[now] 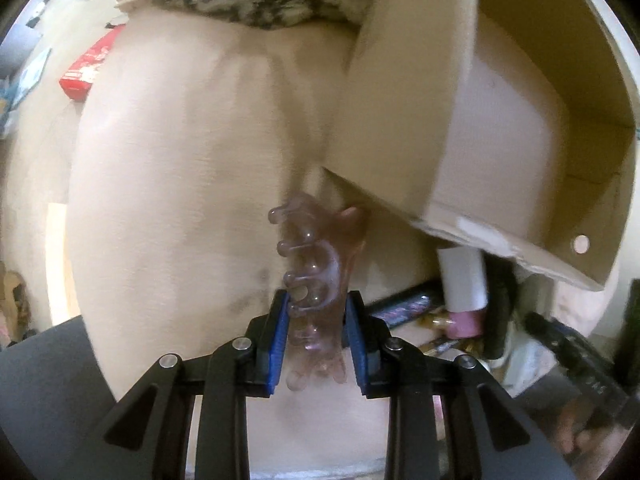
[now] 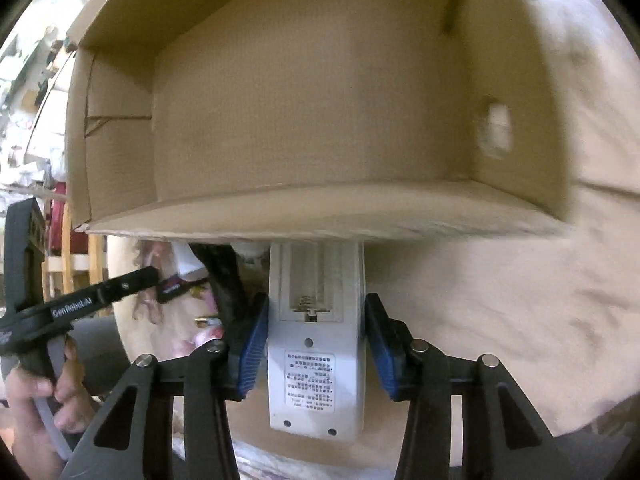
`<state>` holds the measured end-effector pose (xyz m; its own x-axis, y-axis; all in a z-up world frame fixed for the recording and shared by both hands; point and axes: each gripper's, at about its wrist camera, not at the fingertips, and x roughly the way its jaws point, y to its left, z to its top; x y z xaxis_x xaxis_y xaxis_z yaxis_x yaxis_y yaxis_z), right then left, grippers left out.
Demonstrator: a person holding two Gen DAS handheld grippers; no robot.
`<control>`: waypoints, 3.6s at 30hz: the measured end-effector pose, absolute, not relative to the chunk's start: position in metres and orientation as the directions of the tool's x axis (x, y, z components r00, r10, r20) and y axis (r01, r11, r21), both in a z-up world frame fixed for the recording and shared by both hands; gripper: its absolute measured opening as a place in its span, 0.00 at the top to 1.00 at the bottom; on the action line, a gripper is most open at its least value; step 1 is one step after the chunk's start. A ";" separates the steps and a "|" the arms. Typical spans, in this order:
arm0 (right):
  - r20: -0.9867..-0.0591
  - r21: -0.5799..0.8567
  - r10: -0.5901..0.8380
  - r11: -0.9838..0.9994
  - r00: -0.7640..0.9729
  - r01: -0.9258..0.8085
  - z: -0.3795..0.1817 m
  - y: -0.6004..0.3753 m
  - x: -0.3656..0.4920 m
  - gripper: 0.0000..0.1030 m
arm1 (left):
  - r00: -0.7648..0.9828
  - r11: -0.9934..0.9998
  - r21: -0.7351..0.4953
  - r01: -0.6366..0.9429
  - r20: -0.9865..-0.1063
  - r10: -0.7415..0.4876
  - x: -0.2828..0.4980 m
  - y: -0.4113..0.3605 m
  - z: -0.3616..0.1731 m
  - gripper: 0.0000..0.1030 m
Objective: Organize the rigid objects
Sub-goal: 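Grasp the pink comb scraper with the left tool while the right tool grasps the white remote, then lift the pink scraper and white remote and carry both into the cardboard box, then open both tools to release the scraper and remote on the box floor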
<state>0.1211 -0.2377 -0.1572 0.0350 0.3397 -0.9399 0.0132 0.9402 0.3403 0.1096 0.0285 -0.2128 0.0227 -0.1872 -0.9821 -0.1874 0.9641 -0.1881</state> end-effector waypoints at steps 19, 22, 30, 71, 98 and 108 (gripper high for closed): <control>-0.994 0.094 0.096 0.995 0.049 -0.040 -0.172 -0.221 0.132 0.52 | 0.064 0.996 -0.020 -0.085 -0.998 -0.014 0.141 -0.029 -0.220 0.69; -0.989 0.124 0.126 0.992 0.072 -0.035 -0.164 -0.227 0.132 0.55 | 0.076 0.994 -0.042 -0.098 -0.997 -0.035 0.137 -0.018 -0.212 0.70; -0.968 0.202 0.209 0.977 0.139 -0.063 -0.127 -0.238 0.113 0.56 | 0.112 0.991 -0.085 -0.103 -0.991 -0.073 0.110 0.014 -0.174 0.71; -0.868 0.263 0.327 0.941 0.373 -0.212 -0.043 -0.212 0.162 0.56 | 0.416 0.997 -0.052 0.052 -0.907 -0.069 0.175 -0.055 -0.040 0.71; -0.937 0.225 0.254 0.964 0.240 -0.141 -0.134 -0.191 0.210 0.56 | 0.397 0.997 -0.039 0.069 -0.916 -0.063 0.187 -0.075 -0.113 0.70; -0.911 0.284 0.303 0.953 0.281 -0.106 -0.123 -0.201 0.212 0.52 | 0.370 0.996 -0.058 0.063 -0.926 -0.078 0.191 -0.079 -0.120 0.70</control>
<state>0.2116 -0.2007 -0.1234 0.2810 0.3030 -0.9106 -0.1057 0.9528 0.2845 0.1908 -0.0791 -0.1204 0.3697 -0.0778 -0.9259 0.0633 0.9963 -0.0584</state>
